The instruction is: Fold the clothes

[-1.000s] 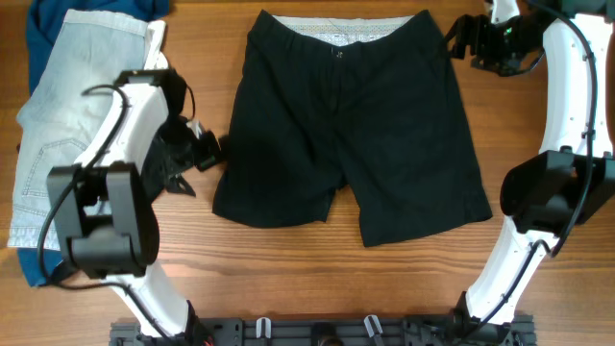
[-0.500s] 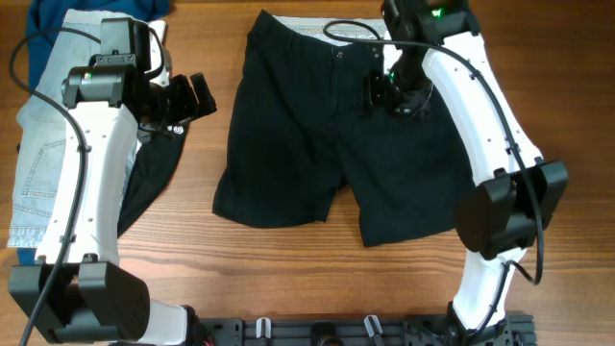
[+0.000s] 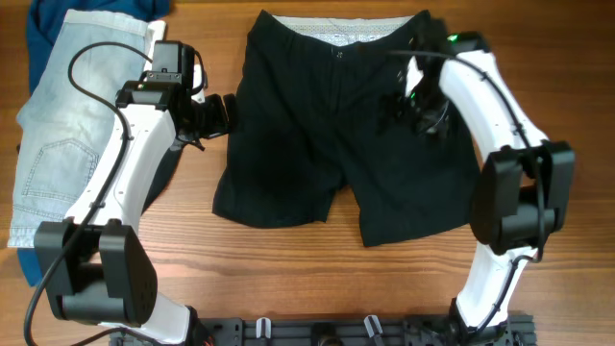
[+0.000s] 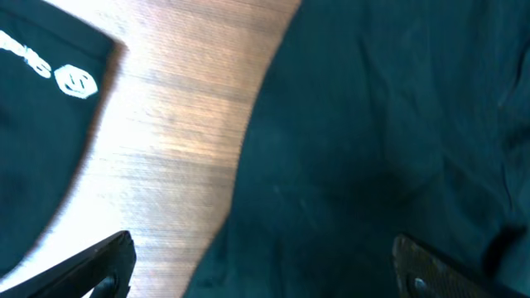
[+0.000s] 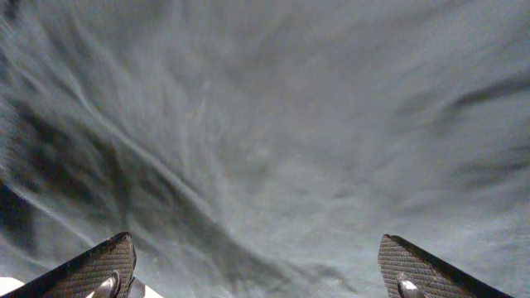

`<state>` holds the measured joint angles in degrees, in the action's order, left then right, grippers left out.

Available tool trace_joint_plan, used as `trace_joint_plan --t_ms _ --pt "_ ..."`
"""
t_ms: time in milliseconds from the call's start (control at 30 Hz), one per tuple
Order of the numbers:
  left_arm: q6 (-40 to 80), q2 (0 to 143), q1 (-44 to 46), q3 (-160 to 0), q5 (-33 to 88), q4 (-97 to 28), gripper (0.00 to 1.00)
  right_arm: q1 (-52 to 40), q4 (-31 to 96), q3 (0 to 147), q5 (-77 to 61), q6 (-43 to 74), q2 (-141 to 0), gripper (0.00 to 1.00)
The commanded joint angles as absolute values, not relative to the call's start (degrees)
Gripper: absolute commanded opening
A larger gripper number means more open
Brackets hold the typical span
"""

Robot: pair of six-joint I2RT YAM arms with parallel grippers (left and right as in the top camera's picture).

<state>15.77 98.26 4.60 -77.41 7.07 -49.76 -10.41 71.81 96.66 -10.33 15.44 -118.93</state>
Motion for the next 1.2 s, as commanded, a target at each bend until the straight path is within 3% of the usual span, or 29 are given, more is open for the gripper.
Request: trace_joint_plan --t_ms 0,233,400,567,633,767,833,1000,1067,1167 --pt "15.22 98.0 3.99 -77.3 3.49 -48.58 1.0 -13.91 67.24 87.74 -13.21 20.4 -119.44 0.95" --pt "15.18 98.0 4.03 -77.3 3.38 -45.76 1.0 -10.52 56.53 77.8 -2.48 27.42 -119.48 0.94" --pt "7.68 98.06 4.14 -77.3 9.82 -38.72 1.0 3.88 49.8 76.38 -2.35 25.39 -119.61 0.93" --pt "7.62 101.01 6.96 -77.3 11.11 -26.22 1.0 13.67 37.69 80.05 -3.44 18.96 -119.61 0.93" --pt "4.67 105.3 9.63 -77.3 11.79 -19.59 1.0 15.4 39.88 85.78 -3.44 15.92 -119.61 0.94" --pt "1.72 116.88 11.07 -77.58 12.08 -2.42 0.99 14.0 57.32 107.42 -4.56 9.98 -119.35 1.0" --pt "1.67 120.44 11.16 -79.05 15.7 -0.12 1.0 11.25 63.79 114.61 -4.73 7.57 -119.22 1.0" --pt "1.76 127.44 11.73 -80.18 14.06 1.61 0.97 5.52 65.82 115.5 -4.71 7.64 -118.39 1.0" --pt "5.15 128.09 11.92 -80.18 14.13 2.0 0.9 4.64 65.67 115.5 -4.75 7.94 -118.39 1.0" --pt "8.43 129.25 14.2 -80.18 14.09 2.44 0.61 4.34 66.94 115.5 -4.73 9.17 -118.39 1.0"
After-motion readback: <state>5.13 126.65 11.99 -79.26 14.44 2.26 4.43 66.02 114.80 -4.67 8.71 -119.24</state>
